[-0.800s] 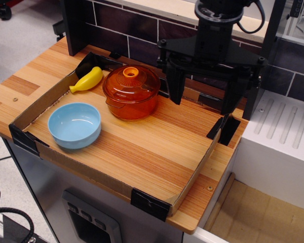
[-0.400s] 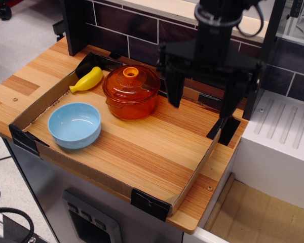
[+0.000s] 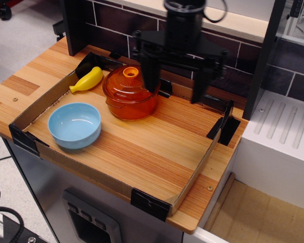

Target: Take lid off pot

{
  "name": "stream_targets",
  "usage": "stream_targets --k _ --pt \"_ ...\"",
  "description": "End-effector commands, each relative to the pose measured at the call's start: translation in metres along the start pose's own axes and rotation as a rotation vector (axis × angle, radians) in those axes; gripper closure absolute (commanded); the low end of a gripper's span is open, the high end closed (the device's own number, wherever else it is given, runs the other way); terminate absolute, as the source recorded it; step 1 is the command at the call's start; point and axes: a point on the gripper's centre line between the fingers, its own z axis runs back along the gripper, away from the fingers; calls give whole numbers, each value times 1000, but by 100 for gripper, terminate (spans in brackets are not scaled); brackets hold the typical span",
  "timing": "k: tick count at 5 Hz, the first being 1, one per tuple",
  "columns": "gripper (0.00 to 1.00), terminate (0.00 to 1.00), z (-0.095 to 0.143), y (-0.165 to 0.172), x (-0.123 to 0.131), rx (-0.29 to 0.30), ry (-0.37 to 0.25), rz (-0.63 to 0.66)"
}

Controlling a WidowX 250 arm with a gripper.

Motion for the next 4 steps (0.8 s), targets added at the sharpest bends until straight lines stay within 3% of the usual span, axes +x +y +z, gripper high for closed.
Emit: stream_targets --k 1,4 --pt "0 0 4 32 33 -18 -25 -28" --pt "0 0 -3 74 60 -10 -100 -12"
